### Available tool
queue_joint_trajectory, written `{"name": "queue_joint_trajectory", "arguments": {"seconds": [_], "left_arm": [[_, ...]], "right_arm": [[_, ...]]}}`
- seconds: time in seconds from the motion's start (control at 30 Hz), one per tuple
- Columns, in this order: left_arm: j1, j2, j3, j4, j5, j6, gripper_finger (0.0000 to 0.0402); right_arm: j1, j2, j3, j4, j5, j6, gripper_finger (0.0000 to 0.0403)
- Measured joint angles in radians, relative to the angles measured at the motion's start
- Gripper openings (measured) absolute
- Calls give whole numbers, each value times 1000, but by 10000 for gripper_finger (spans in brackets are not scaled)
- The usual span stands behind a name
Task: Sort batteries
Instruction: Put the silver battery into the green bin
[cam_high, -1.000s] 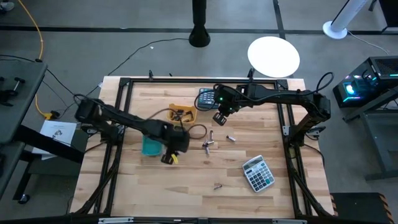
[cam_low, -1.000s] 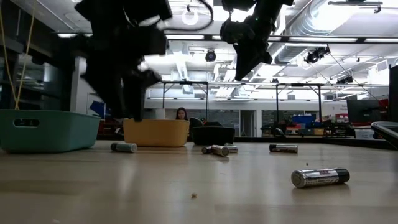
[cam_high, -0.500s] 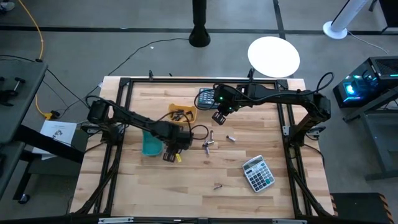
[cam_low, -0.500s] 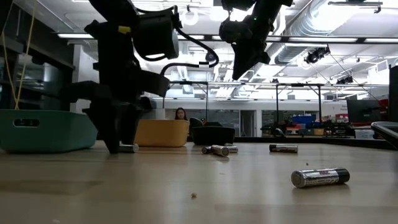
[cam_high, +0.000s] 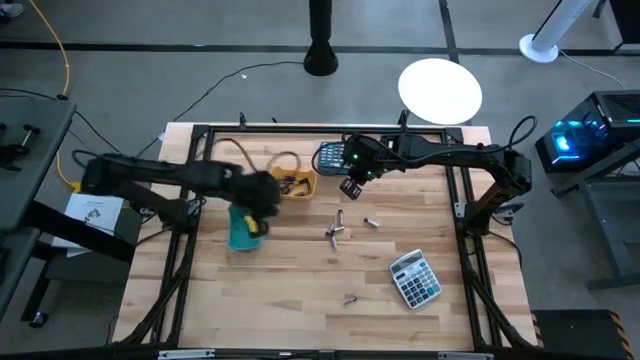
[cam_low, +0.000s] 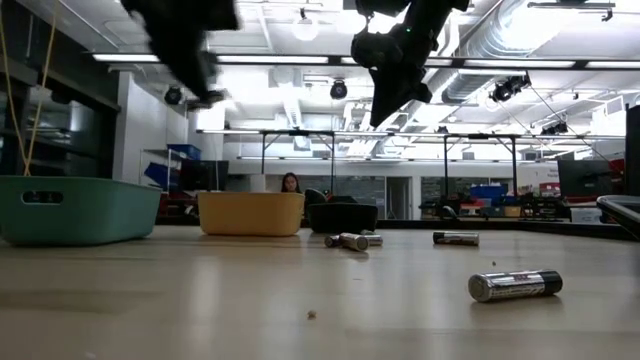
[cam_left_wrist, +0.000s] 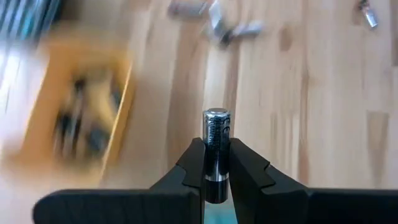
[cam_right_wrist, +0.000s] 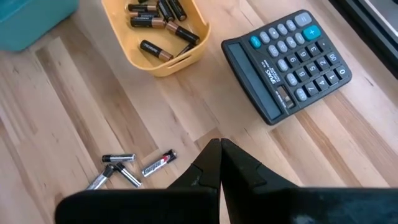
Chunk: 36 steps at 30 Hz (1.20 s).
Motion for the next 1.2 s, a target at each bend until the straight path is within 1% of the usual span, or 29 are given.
{"name": "queue_joint_trajectory", "arguments": {"seconds": [0.1,0.23,0.33,0.4,0.53,0.63,0.73,0.8,0.87,0.93,0.97,1.03,1.07,1.2], "left_arm": [[-15,-86,-28,-189,-3,-202,31],[-73,-177,-116,-323,0,-487,31],[-107,-209,-210,-288,-3,-649,32],[-112,-217,-259,-253,-2,-718,56],[-106,-208,-309,-180,0,-736,141],[-83,-202,-310,-155,21,-732,197],[-62,-207,-310,-110,27,-698,235],[-45,-208,-310,-88,26,-673,247],[-26,-207,-310,-65,26,-666,251],[-10,-208,-310,-57,25,-666,253],[-4,-208,-310,-47,24,-666,253],[10,-208,-310,-28,23,-671,253],[16,-208,-310,-20,24,-676,254],[27,-208,-310,1,34,-665,254]], "right_arm": [[0,0,0,6,0,1,0],[0,0,0,7,0,1,0],[0,0,0,10,0,0,0],[0,0,0,10,-1,-1,0],[0,0,0,8,-38,-18,0],[3,0,0,4,-137,-14,0],[26,8,0,10,-228,33,0],[56,25,0,9,-246,46,0],[93,52,0,11,-249,53,0],[131,87,0,20,-245,72,1],[148,109,0,26,-226,95,4],[173,153,0,33,-174,176,17],[181,176,0,33,-149,242,25],[179,262,0,24,-106,504,72]]}}
